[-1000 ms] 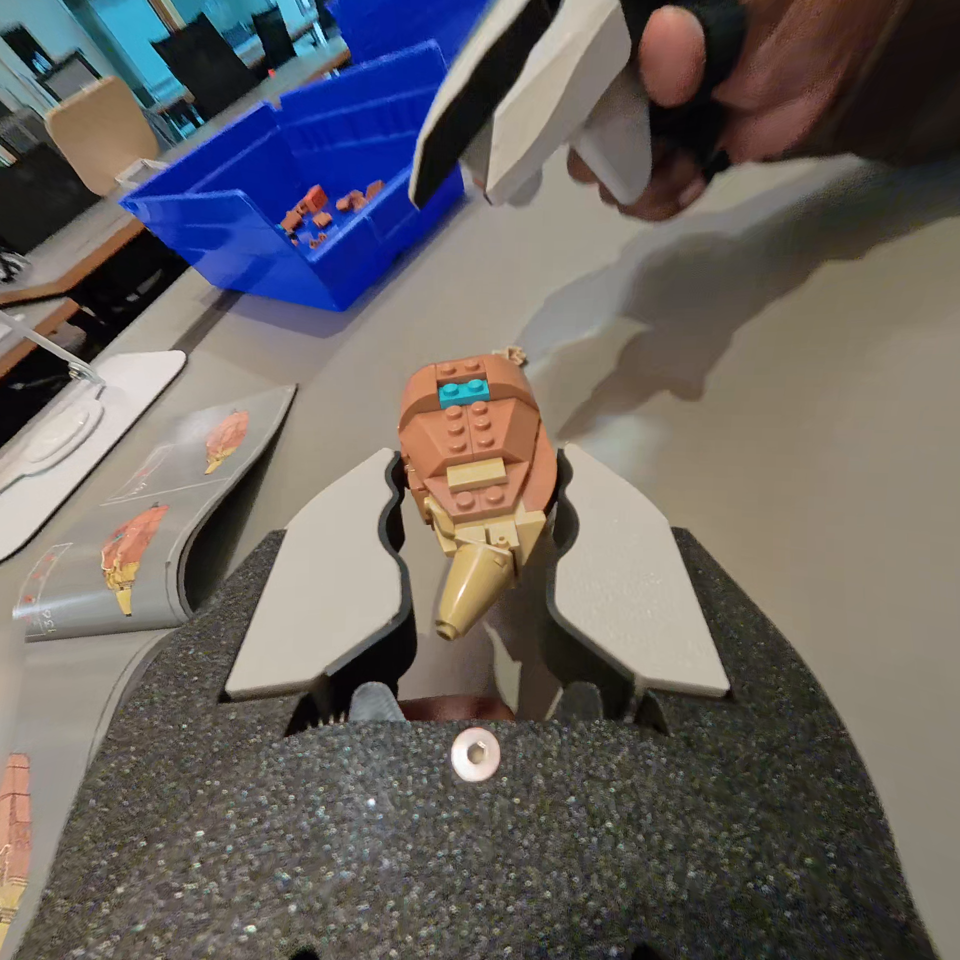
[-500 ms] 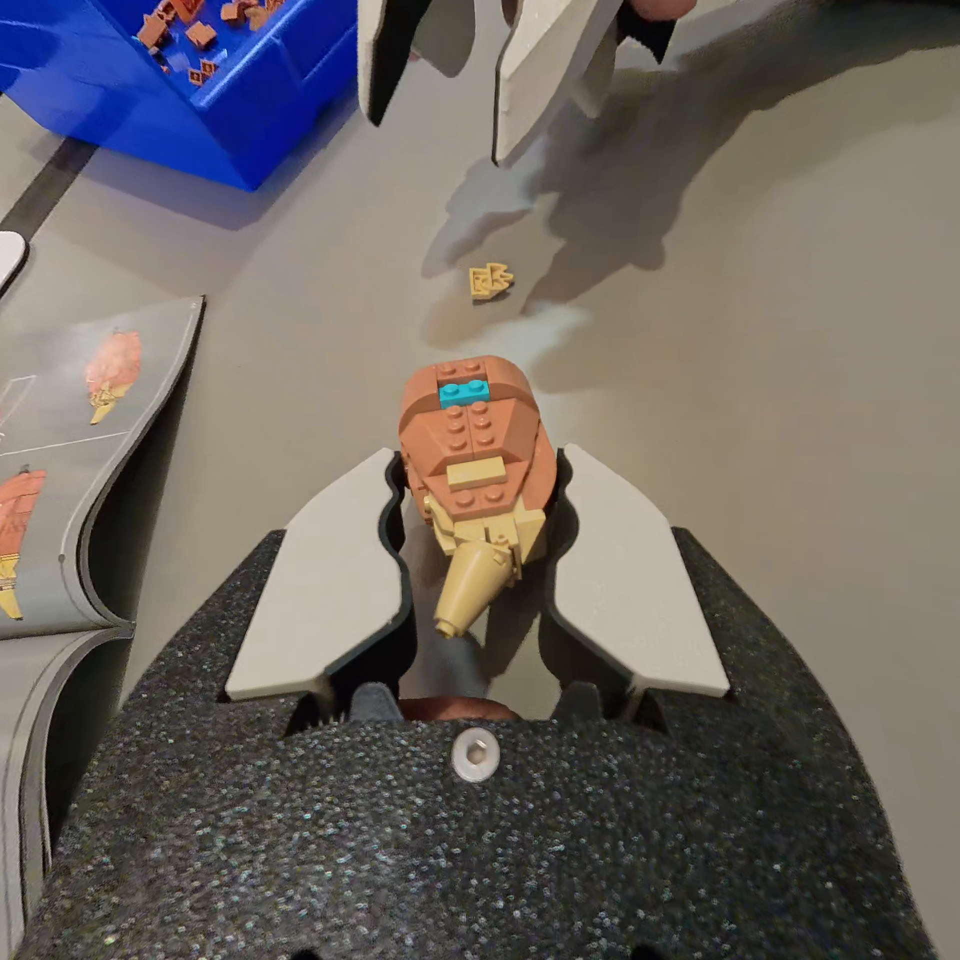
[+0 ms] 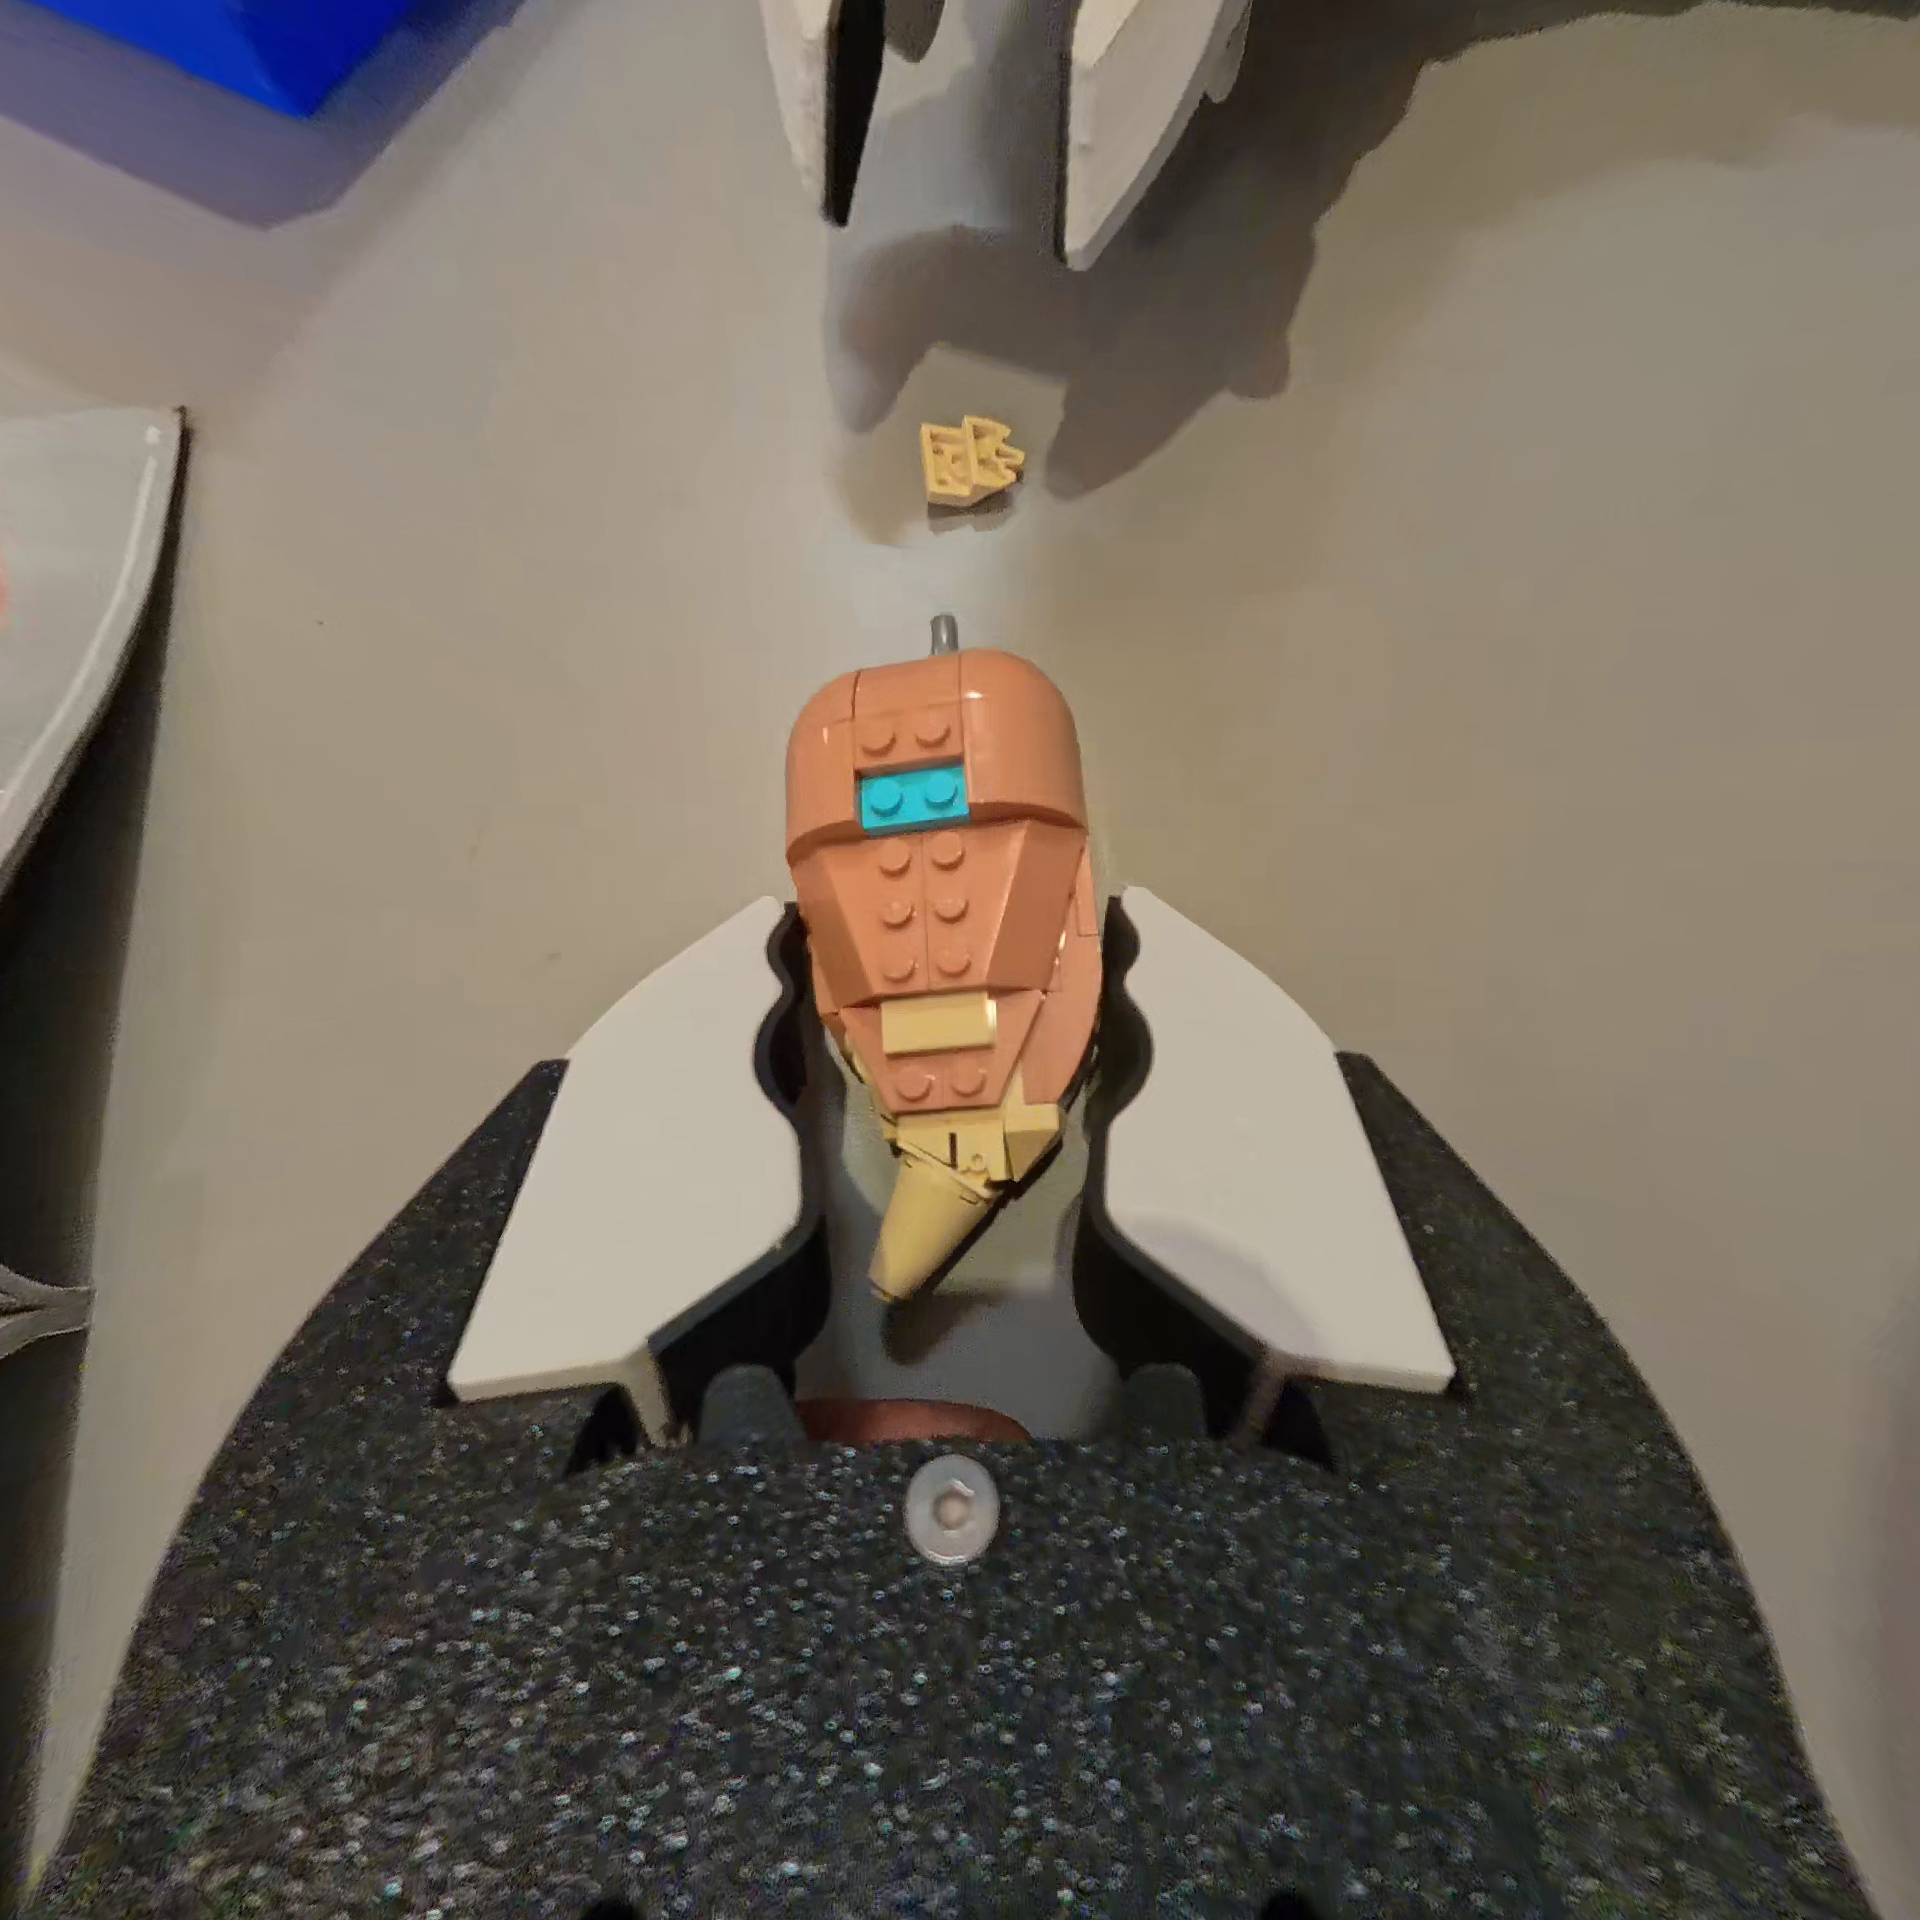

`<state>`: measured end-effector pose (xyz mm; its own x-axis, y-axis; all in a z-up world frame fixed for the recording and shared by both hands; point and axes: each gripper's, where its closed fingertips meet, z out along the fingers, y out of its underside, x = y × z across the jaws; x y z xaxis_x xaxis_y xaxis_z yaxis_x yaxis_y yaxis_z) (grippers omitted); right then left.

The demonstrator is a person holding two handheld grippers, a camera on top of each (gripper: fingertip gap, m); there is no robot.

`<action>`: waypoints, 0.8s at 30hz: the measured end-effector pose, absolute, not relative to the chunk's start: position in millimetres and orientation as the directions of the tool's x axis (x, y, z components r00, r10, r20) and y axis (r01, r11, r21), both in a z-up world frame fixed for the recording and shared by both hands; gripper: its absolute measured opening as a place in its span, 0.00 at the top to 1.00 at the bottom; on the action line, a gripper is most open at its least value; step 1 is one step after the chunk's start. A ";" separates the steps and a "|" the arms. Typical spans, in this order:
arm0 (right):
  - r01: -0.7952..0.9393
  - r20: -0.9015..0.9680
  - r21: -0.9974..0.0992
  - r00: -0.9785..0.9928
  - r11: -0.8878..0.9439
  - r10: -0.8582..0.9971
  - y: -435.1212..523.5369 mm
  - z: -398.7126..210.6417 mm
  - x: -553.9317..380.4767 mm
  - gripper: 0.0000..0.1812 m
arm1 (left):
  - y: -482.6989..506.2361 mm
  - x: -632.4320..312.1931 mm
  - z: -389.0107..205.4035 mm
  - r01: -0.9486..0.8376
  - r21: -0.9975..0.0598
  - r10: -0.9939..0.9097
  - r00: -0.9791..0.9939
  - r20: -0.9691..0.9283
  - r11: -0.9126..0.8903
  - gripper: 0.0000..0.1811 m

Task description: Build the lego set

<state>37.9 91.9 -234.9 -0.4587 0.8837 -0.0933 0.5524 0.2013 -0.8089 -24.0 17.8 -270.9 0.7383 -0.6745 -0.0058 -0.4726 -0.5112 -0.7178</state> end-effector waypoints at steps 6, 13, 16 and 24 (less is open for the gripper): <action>0.568 -0.095 -0.788 -0.492 0.236 0.866 92.6 -243.3 39.3 0.81 | 17.2 -23.6 -271.1 -0.475 -0.718 -0.681 0.732 -0.001 -0.509 0.70; 0.546 -0.062 -0.800 -0.485 0.247 0.872 90.2 -243.9 35.5 0.82 | 14.7 -21.5 -263.7 -0.512 -0.751 -0.693 0.714 -0.103 -0.417 0.65; 0.522 -0.060 -0.824 -0.469 0.221 0.881 92.0 -238.9 32.9 0.83 | 15.3 -22.6 -250.9 -0.495 -0.802 -0.673 0.721 -0.166 -0.333 0.64; 0.505 -0.106 -0.850 -0.445 0.151 0.889 95.5 -234.4 29.6 0.89 | 17.8 -38.7 -213.8 -0.260 -0.935 -0.615 0.786 -0.060 -0.241 0.64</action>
